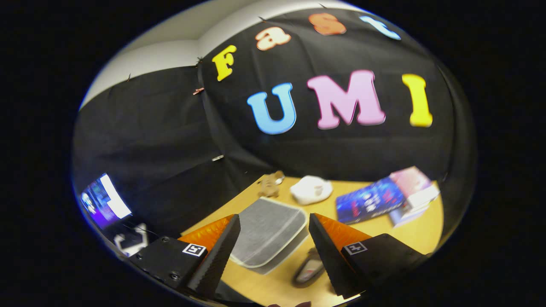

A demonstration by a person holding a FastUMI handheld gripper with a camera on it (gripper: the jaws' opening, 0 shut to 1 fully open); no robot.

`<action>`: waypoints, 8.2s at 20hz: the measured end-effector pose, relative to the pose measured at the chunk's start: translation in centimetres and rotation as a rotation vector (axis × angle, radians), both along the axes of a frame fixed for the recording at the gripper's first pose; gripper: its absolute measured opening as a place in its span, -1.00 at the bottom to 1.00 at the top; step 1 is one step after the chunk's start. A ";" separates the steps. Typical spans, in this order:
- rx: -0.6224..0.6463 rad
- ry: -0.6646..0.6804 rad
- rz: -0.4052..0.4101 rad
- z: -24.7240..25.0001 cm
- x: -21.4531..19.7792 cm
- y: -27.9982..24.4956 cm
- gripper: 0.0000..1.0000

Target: Open the storage box then place both shoes into the box .Put the left shoe in first, then the right shoe, with the right side of both shoes facing outward in a uniform manner.

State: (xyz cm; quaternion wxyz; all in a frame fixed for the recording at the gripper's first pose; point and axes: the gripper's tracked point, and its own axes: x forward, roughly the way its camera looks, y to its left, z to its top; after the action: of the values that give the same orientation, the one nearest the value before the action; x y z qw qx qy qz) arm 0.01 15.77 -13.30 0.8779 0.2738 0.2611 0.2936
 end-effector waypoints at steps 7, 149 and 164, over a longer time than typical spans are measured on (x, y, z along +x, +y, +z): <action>0.399 0.510 0.084 -10.9 0.4 3.8 0.95; -0.387 0.338 -0.458 -9.5 8.0 -1.1 -0.90; -0.357 0.491 -0.457 -10.5 9.2 16.1 -0.89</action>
State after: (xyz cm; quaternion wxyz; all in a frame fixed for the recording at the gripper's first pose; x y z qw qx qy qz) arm 9.19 31.87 -23.83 0.8658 0.2298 0.4432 -0.0342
